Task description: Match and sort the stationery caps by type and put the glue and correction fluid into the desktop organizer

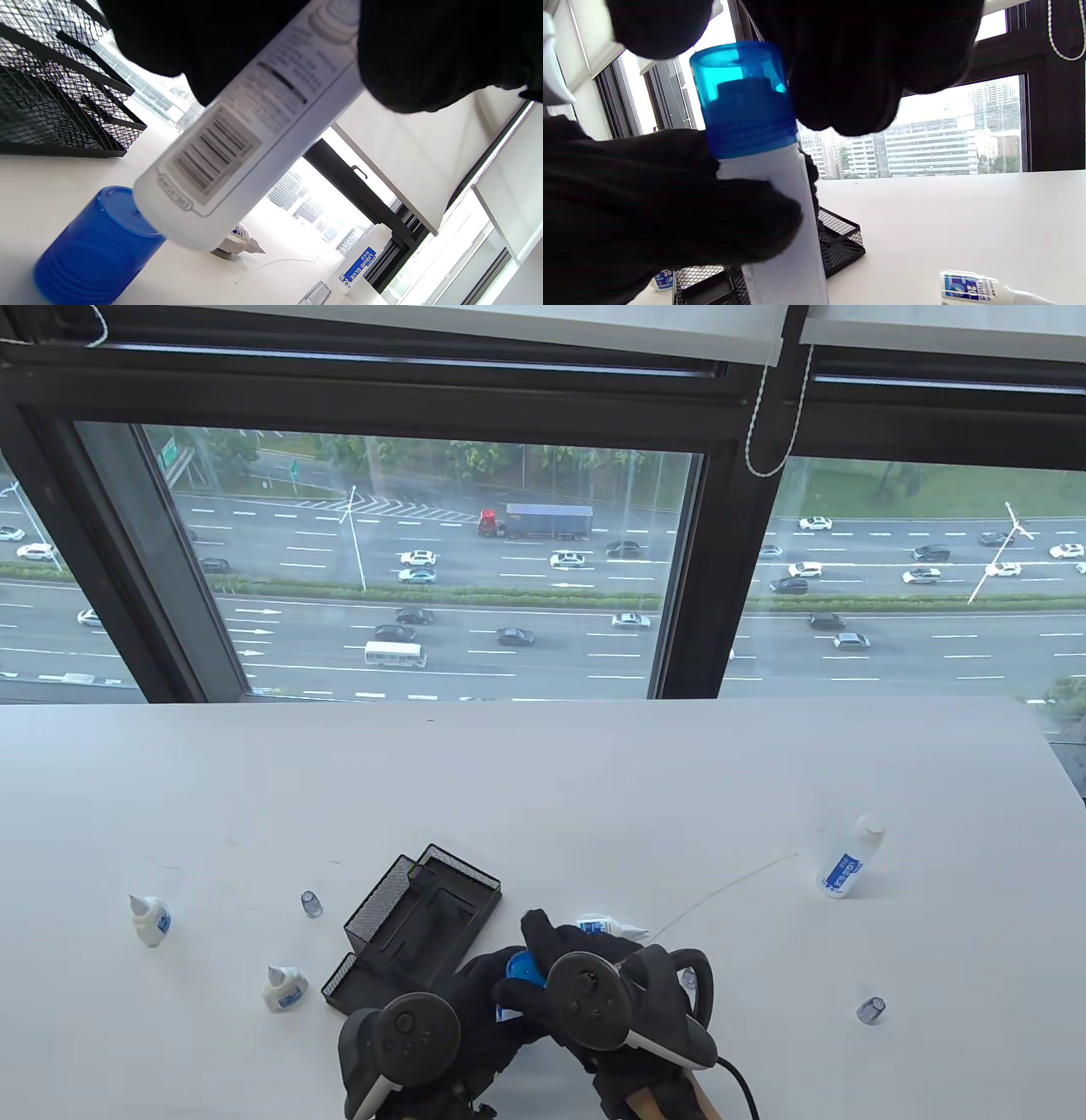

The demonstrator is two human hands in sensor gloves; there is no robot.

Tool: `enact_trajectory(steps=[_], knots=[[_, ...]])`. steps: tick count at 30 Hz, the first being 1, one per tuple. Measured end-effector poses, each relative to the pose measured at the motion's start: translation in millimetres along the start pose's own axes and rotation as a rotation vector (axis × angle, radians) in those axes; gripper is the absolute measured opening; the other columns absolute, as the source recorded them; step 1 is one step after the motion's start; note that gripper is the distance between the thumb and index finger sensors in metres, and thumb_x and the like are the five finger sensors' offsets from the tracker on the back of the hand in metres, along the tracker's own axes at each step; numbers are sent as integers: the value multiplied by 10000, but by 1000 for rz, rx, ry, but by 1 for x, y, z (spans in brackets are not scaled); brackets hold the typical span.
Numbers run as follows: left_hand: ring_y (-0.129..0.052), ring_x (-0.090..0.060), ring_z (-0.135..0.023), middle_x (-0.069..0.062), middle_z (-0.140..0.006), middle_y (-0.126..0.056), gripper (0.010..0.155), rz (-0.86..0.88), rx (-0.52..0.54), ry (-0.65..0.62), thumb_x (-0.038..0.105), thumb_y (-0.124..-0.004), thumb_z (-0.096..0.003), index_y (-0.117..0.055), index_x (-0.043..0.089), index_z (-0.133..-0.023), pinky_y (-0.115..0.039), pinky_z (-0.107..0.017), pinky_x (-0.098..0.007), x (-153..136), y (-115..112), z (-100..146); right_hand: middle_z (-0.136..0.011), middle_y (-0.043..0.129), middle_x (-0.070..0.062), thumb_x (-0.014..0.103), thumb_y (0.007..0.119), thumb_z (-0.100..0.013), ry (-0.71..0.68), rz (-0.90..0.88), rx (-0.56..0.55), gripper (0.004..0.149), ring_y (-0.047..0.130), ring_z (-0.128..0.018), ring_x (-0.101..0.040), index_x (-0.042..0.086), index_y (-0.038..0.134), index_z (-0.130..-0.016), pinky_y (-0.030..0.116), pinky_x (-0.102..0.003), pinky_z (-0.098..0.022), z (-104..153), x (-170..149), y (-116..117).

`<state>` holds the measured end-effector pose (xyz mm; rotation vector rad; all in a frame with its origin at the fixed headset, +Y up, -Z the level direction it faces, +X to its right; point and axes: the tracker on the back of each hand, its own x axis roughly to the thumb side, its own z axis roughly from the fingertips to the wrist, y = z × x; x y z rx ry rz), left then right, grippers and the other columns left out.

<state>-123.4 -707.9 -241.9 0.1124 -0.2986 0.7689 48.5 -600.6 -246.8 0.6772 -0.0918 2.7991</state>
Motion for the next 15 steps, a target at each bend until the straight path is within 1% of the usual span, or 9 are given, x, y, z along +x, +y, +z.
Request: enact_trajectory(steps=[1,3,4,6,9,11,13,14,15], knots=[[-946,-281,-882,-59,-1012,-840,732,7,1,0,616,-859,-452,-662,224,-1037,-760,-661,-531,0,0,0,-969,825,-119,578,716,-464,-44,-44,30,773,909,-764,-313,158,601,-1103,706,-537,-639,1,1,0],[-943,-282,-886,-62,-1015,-836,731,15,2,1,612,-859,-454,-659,222,-1039,-759,-662,-531,0,1,0,-1161,573,-154,413,787,-522,-117,-100,114,703,715,-993,-387,200,525,-1139,563,-614,-735,-2,5,2],[-944,-284,-884,-62,-1014,-836,730,16,4,1,613,-860,-453,-660,224,-1038,-759,-662,-531,0,1,0,-1158,576,-153,342,792,-540,-118,-98,166,662,715,-994,-385,211,532,-1134,564,-612,-735,-3,7,3],[-945,-286,-882,-62,-1012,-838,730,7,0,3,610,-864,-452,-663,222,-1037,-757,-663,-533,0,1,1,-1088,682,-149,345,799,-530,-89,-41,118,645,826,-872,-337,223,565,-1119,624,-572,-703,-2,8,4],[-947,-283,-880,-62,-1011,-838,732,-2,-2,3,612,-862,-451,-662,221,-1037,-759,-662,-532,-1,0,0,-796,936,-67,577,683,-467,23,116,-42,709,967,-592,-249,181,692,-1054,750,-508,-586,1,6,2],[-945,-283,-882,-59,-1013,-836,731,11,-2,3,611,-861,-453,-659,222,-1038,-759,-662,-532,-1,0,0,-987,813,-109,566,712,-466,-16,57,9,767,902,-776,-311,182,582,-1116,685,-550,-662,0,6,4],[-946,-282,-881,-61,-1011,-838,730,14,3,2,611,-861,-452,-661,221,-1037,-759,-662,-531,0,1,1,-1180,517,-171,392,793,-526,-107,-47,183,712,676,-1017,-401,220,495,-1149,539,-629,-742,-5,7,8],[-945,-282,-881,-62,-1011,-837,729,14,5,2,609,-861,-453,-660,221,-1037,-759,-662,-532,0,2,1,-1187,489,-180,339,797,-540,-100,-57,224,711,649,-1033,-408,230,458,-1155,528,-634,-746,-5,8,10],[-946,-285,-880,-65,-1011,-838,732,15,5,4,608,-863,-452,-662,218,-1037,-759,-662,-533,0,2,1,-1140,602,-163,326,796,-541,-97,-33,186,701,733,-973,-381,228,462,-1150,567,-605,-734,-4,8,9]])
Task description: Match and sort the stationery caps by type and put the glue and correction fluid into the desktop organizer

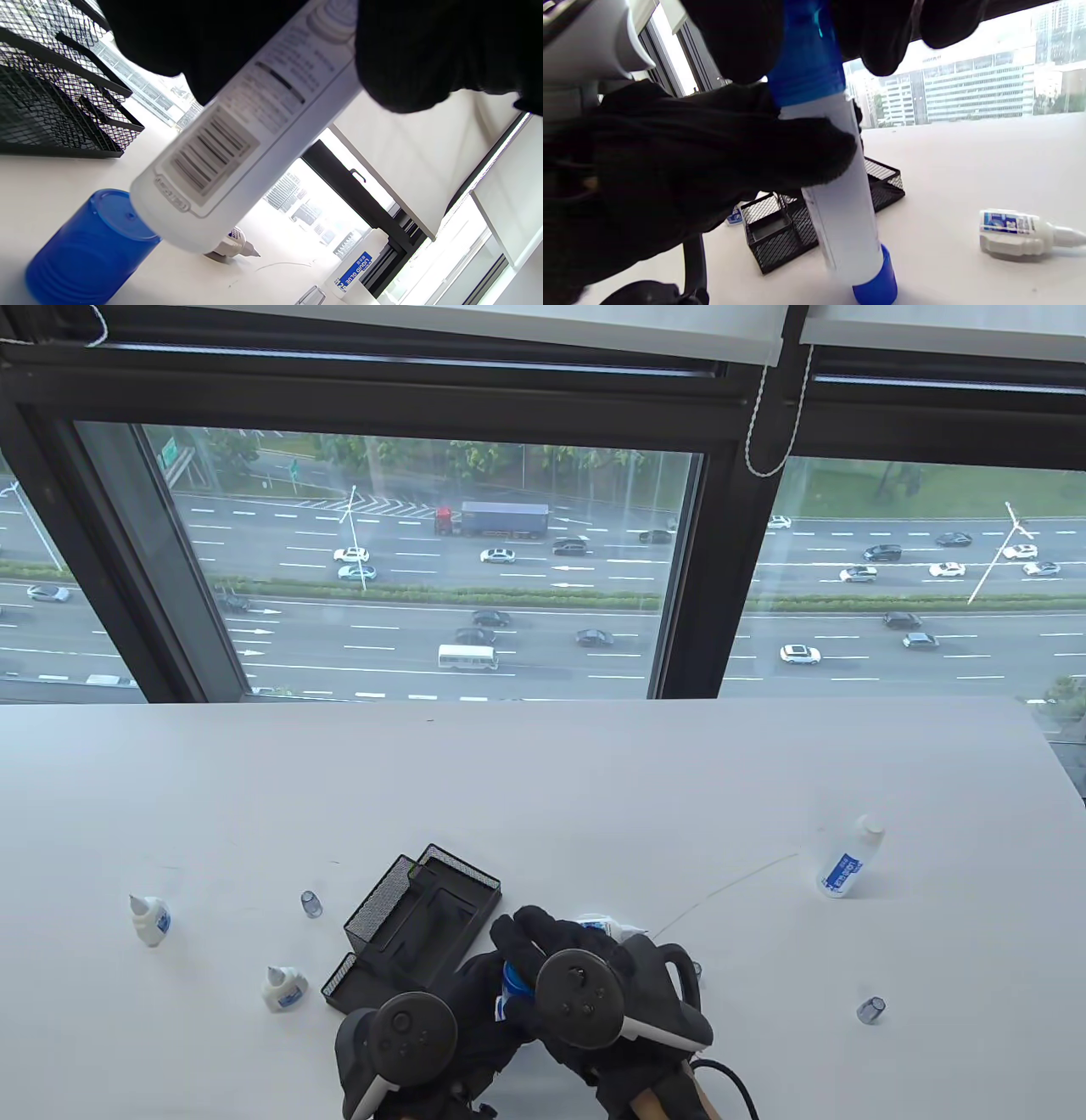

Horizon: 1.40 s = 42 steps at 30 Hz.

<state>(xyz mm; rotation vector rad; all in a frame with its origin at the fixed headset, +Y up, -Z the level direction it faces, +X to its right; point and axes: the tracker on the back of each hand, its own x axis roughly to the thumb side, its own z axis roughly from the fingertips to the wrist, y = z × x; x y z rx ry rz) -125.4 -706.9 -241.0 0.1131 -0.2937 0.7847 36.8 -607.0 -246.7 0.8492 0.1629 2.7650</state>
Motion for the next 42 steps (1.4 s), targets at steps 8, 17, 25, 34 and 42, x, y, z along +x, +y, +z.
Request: enact_trajectory(steps=[8,17,25,34,42], knots=[[-944,-283,-883,-61,-1012,-836,732,-11,-11,-5,607,-863,-451,-659,220,-1038,-759,-663,-532,0,-2,0,-1167,540,-166,362,788,-538,-16,-18,-10,707,678,-1012,-397,208,472,-1151,549,-612,-742,2,-1,-2],[-945,-281,-882,-61,-1010,-836,730,-4,-3,-4,607,-864,-451,-660,220,-1036,-759,-662,-531,0,0,0,-1111,657,-149,385,830,-510,1,-21,-10,737,789,-936,-365,178,510,-1141,629,-619,-691,1,-1,-2],[-946,-286,-878,-63,-1010,-836,730,-12,-5,-11,603,-864,-451,-660,218,-1037,-764,-658,-527,1,2,1,-1087,706,-126,417,846,-473,-1,21,-131,753,819,-916,-347,184,550,-1125,640,-595,-694,5,1,-6],[-950,-284,-865,-70,-1007,-833,728,-29,3,-41,602,-857,-458,-656,211,-1039,-771,-650,-513,7,4,3,-1023,781,-121,554,783,-433,64,45,-141,795,873,-832,-329,178,597,-1109,669,-570,-671,6,-1,-6],[-979,-263,-840,-51,-993,-870,712,2,92,-84,612,-849,-451,-698,231,-1034,-796,-628,-480,11,15,5,-889,846,-158,492,818,-452,31,-4,-278,717,933,-668,-273,115,667,-1043,726,-518,-615,8,3,-3]])
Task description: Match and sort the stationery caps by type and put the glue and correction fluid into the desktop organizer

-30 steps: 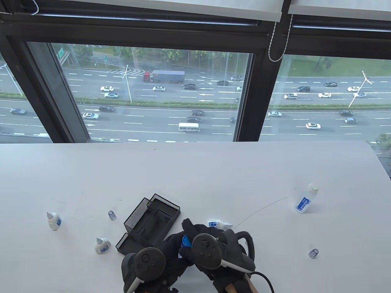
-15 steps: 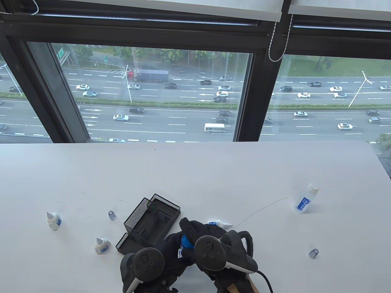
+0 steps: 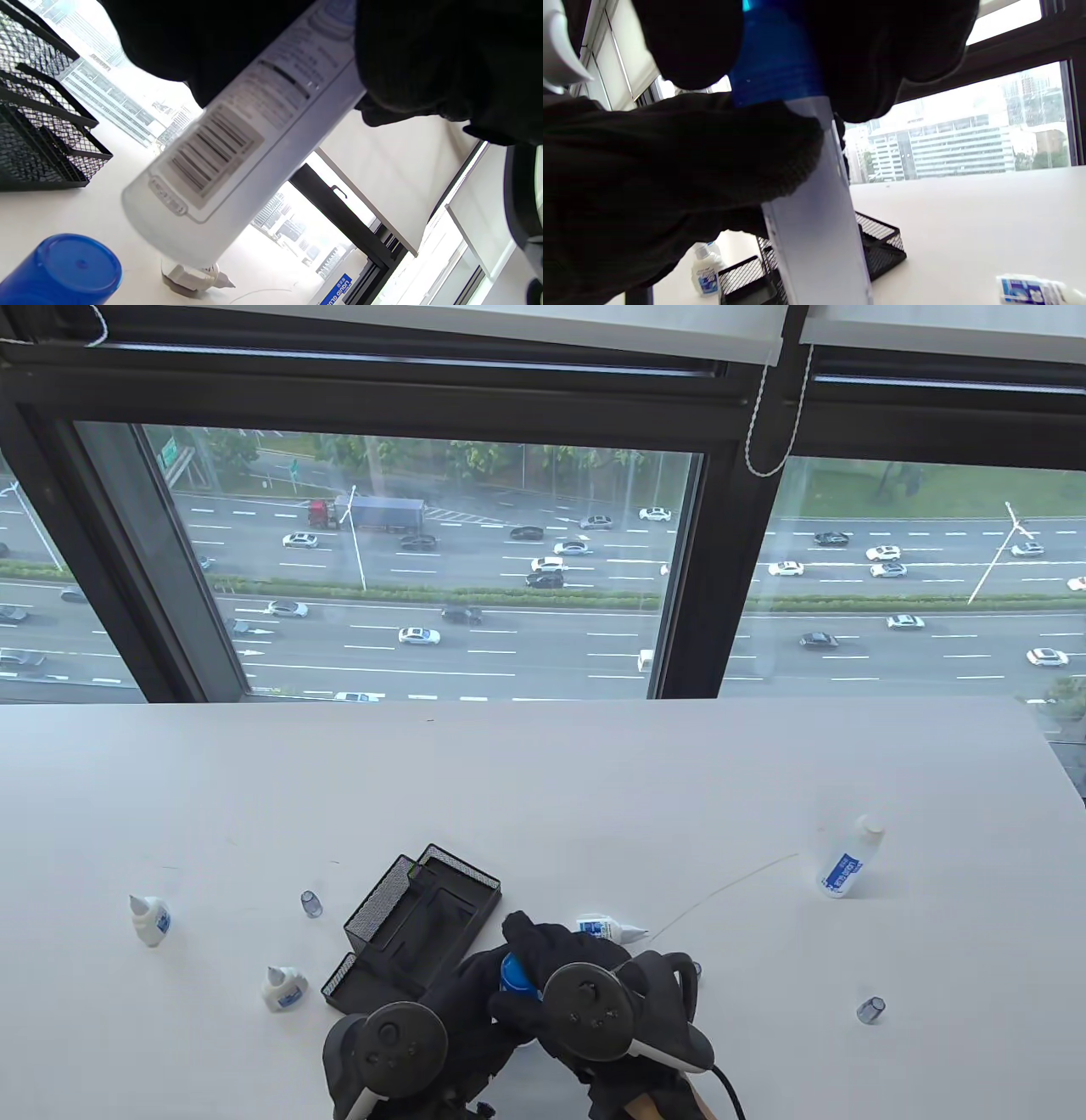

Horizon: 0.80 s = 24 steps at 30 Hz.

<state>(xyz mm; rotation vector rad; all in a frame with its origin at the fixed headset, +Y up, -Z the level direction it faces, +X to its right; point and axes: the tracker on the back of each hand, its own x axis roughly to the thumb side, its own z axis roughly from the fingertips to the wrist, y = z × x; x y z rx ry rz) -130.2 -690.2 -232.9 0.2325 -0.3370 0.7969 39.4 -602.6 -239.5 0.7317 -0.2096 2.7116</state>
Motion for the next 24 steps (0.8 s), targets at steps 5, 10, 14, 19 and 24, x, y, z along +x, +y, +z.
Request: enact_trajectory(steps=[5,10,14,19,24], knots=[[-1001,-244,-822,-41,-977,-895,711,-115,43,-17,614,-857,-438,-713,233,-1021,-817,-610,-460,-1,2,0,-836,882,-169,504,823,-448,28,92,-97,710,970,-586,-240,85,702,-1009,771,-493,-563,4,12,8],[-988,-262,-823,-60,-977,-884,714,-121,34,-9,614,-859,-451,-706,219,-1026,-806,-618,-472,-1,0,0,-903,844,-136,543,745,-480,58,23,-20,707,941,-681,-269,125,655,-1044,728,-516,-618,-1,2,11],[-992,-261,-819,-66,-975,-884,717,-131,58,-9,616,-853,-456,-702,210,-1028,-809,-618,-471,-2,7,-2,-942,840,-135,673,647,-410,90,-107,-1,840,921,-735,-316,145,652,-1063,704,-541,-637,-3,-27,10],[-987,-264,-827,-66,-981,-877,721,-85,147,50,614,-856,-453,-695,213,-1030,-802,-621,-482,-12,41,-1,-970,824,-140,638,659,-427,241,-112,-18,809,901,-780,-339,146,646,-1070,682,-557,-651,5,-75,12],[-988,-268,-819,-72,-976,-877,726,-121,228,121,618,-857,-453,-696,205,-1029,-800,-619,-484,-26,68,4,-1002,792,-129,620,654,-458,368,47,52,771,871,-823,-339,163,623,-1078,665,-563,-670,17,-110,28]])
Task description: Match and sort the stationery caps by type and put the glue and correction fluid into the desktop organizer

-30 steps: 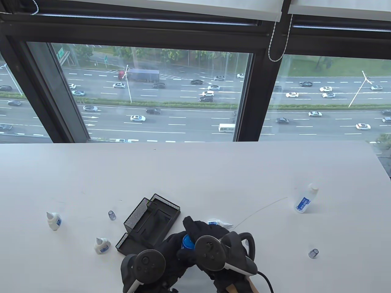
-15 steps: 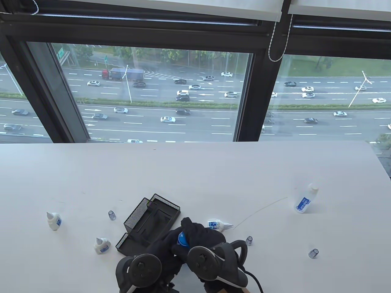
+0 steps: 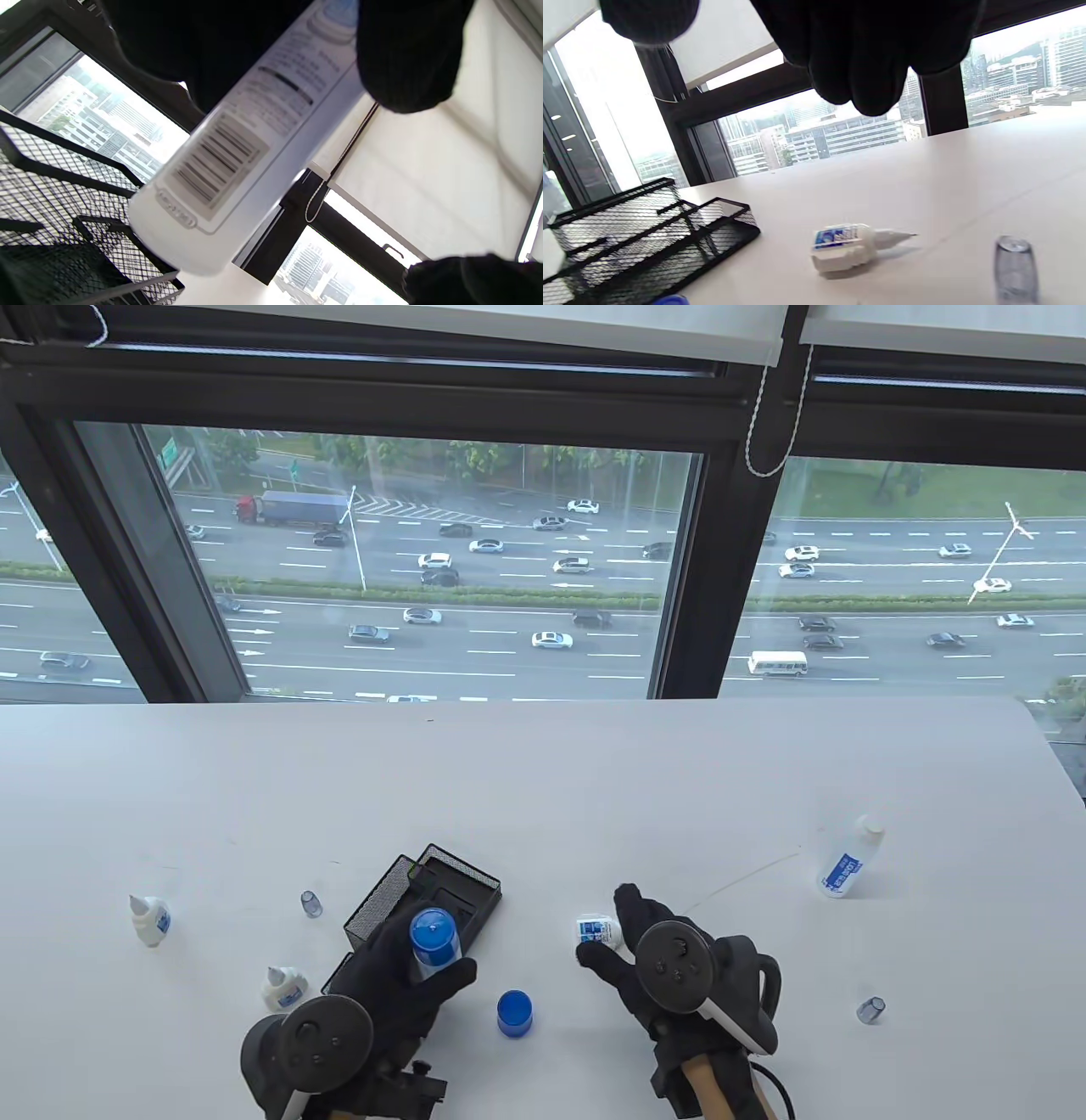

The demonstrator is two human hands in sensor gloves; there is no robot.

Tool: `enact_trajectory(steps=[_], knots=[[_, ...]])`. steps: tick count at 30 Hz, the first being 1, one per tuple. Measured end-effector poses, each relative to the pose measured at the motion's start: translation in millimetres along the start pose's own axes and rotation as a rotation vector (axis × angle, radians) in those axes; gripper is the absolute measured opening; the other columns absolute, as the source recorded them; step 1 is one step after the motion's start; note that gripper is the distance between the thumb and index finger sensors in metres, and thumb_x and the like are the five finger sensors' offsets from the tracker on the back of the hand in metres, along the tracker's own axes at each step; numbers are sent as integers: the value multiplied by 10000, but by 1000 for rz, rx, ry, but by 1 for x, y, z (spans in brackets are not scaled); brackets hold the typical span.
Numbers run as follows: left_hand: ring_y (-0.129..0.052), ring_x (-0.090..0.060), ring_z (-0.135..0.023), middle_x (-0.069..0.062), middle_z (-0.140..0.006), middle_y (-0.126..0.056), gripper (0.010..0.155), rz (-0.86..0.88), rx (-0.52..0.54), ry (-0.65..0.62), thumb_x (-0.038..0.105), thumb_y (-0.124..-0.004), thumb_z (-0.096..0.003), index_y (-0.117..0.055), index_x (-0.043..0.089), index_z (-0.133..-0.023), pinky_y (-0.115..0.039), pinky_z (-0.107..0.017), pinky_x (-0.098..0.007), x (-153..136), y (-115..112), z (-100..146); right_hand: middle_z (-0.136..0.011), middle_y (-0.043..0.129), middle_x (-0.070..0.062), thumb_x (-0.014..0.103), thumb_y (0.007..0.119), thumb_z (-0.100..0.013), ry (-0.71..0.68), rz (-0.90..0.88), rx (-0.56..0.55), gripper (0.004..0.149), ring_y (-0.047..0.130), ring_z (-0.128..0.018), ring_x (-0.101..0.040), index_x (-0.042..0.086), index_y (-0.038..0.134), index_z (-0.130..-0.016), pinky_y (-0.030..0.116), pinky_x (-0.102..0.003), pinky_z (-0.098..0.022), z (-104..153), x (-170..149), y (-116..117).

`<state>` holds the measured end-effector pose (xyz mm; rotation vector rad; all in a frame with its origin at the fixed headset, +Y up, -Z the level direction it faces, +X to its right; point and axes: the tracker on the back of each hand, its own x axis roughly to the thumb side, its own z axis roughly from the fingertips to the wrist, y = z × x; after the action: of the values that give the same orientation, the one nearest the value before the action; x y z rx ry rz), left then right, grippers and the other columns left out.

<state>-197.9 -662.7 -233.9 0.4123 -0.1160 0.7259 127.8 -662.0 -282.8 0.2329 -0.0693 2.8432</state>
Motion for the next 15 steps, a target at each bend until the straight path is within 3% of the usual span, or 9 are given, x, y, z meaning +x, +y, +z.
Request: enact_trajectory(steps=[4,6,8,12,15], knots=[[-982,-272,-830,-75,-984,-871,726,33,43,73,612,-858,-455,-693,205,-1033,-792,-629,-491,-19,26,-4,-994,799,-134,603,663,-466,58,-44,0,752,874,-817,-344,157,633,-1071,670,-564,-661,2,-27,25],[-975,-279,-840,-77,-994,-862,730,41,53,116,603,-863,-456,-687,201,-1039,-785,-636,-497,-30,37,-6,-996,795,-126,604,657,-467,69,-32,23,746,872,-822,-338,165,629,-1069,667,-561,-666,5,-33,25],[-972,-278,-842,-77,-995,-859,733,30,64,184,604,-864,-456,-683,201,-1041,-783,-639,-496,-45,46,-6,-993,798,-125,599,661,-466,68,-52,-40,741,876,-818,-335,165,633,-1066,670,-559,-663,11,-38,22],[-968,-279,-844,-78,-999,-850,736,20,0,264,604,-868,-456,-674,202,-1040,-781,-642,-496,-64,46,-8,-990,800,-128,594,661,-470,68,-61,-50,736,876,-816,-337,162,634,-1066,670,-560,-664,19,-44,19],[-967,-284,-852,-77,-1004,-844,739,-22,-49,296,604,-870,-453,-666,202,-1038,-783,-641,-498,-75,32,-9,-992,800,-127,591,662,-473,57,-75,-35,731,876,-817,-337,164,635,-1066,668,-561,-666,22,-44,17]])
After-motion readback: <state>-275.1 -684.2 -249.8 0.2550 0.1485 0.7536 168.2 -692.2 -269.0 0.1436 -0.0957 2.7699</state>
